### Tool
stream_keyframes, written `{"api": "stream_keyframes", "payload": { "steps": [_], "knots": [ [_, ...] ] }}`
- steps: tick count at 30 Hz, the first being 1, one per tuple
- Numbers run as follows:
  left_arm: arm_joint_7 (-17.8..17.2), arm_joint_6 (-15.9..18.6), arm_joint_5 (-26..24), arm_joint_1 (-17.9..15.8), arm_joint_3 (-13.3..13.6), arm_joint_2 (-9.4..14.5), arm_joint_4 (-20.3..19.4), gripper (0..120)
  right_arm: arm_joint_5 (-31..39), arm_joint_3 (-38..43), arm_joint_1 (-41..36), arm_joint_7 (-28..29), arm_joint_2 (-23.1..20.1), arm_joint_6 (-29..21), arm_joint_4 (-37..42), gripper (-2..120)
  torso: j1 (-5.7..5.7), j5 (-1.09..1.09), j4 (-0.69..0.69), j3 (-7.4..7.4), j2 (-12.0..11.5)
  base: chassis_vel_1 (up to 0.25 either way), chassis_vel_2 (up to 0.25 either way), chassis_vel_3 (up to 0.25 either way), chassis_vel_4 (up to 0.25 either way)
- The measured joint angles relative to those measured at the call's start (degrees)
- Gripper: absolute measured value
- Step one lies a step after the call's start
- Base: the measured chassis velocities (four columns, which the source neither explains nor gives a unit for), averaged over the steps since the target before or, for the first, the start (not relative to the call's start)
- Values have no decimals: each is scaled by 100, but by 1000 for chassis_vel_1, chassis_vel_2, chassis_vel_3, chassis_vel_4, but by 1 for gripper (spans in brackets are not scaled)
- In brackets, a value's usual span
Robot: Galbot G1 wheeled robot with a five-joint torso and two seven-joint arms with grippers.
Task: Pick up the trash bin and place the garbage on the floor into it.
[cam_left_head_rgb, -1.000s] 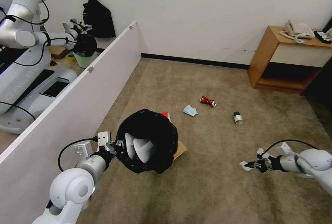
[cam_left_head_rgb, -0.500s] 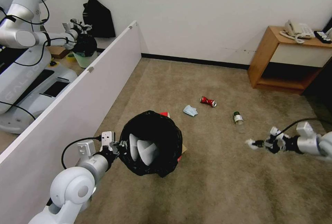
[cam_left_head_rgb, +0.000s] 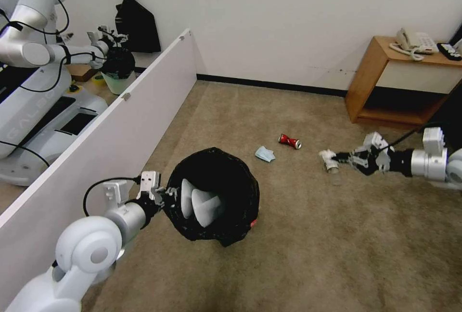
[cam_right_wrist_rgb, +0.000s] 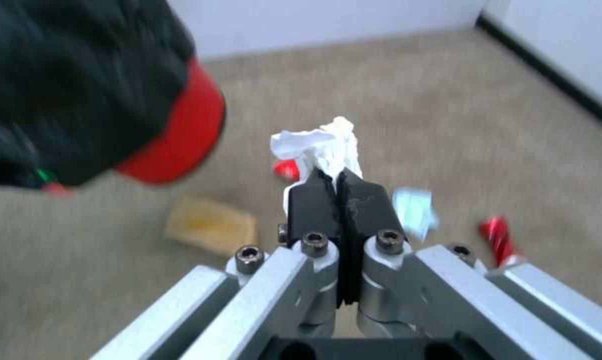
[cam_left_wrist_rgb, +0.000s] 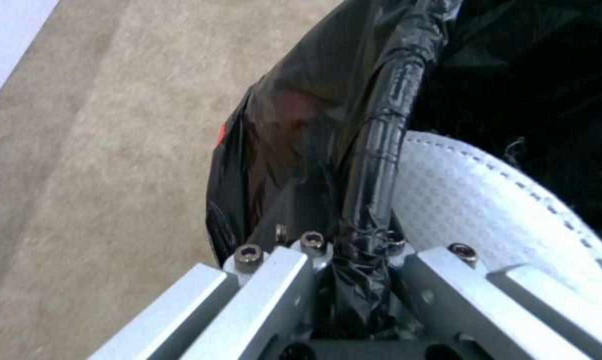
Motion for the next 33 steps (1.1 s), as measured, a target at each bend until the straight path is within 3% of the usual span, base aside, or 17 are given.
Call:
{"api": "stream_keyframes", "payload": {
  "steps": [6, 22, 33],
  "knots": [
    [-209, 71, -82, -585, 380, -289, 176, 0, 461, 585, 65, 283, -261, -14, 453, 0, 0, 0, -2, 0, 0, 0, 0, 0, 0],
    [-386, 84, -64, -1097, 857, -484, 501, 0, 1137, 1621, 84, 696, -440, -1, 792, 0, 0, 1, -1, 0, 0, 0, 0, 0, 0],
    [-589, 84, -251, -1425, 1181, -488, 587, 0, 1970, 1361, 623, 1445, -362, 25, 1756, 0, 0, 0, 0, 0, 0, 0, 0, 0, 0]
  ]
}}
